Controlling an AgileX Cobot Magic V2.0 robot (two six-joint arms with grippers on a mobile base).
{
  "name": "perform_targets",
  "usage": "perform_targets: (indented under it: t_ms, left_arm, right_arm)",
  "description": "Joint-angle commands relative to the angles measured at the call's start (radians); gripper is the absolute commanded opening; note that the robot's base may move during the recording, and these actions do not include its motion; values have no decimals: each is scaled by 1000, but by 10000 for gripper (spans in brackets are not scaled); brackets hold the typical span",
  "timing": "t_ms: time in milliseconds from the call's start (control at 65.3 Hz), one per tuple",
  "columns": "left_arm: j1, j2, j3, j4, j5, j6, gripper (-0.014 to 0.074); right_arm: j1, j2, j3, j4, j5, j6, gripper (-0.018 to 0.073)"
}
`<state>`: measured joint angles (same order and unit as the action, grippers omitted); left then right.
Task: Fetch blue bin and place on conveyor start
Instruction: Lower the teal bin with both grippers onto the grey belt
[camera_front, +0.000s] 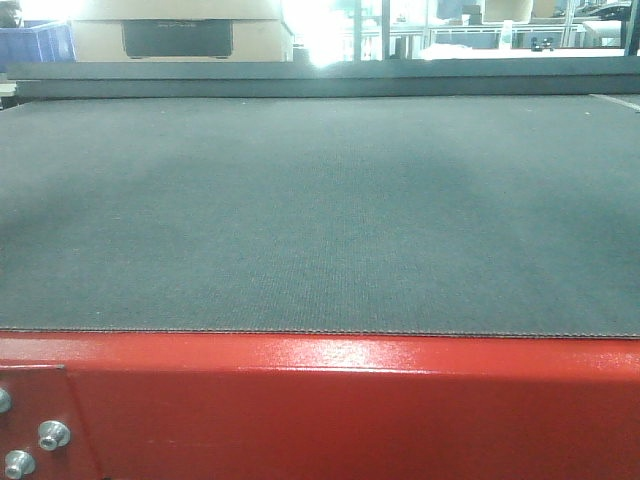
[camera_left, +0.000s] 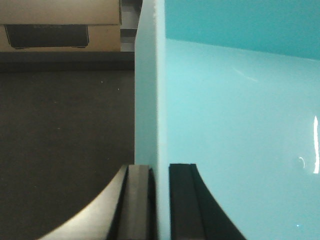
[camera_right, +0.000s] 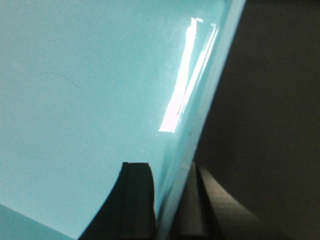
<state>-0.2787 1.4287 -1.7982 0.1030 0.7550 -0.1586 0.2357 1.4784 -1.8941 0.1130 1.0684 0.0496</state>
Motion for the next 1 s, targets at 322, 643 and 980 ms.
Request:
perform_targets:
  t_ms: [322, 643, 980]
  left_arm:
    - [2, -14, -11, 18, -66, -8, -111]
    - [2, -14, -11, 15, -76, -8, -111]
    - [2, -10, 117, -38, 171, -8, -111]
  right_arm:
    - [-5, -12, -11, -33, -23, -31, -153]
    - [-5, -12, -11, -31, -41, -31, -153]
    - [-5, -12, 104, -50, 37, -31, -153]
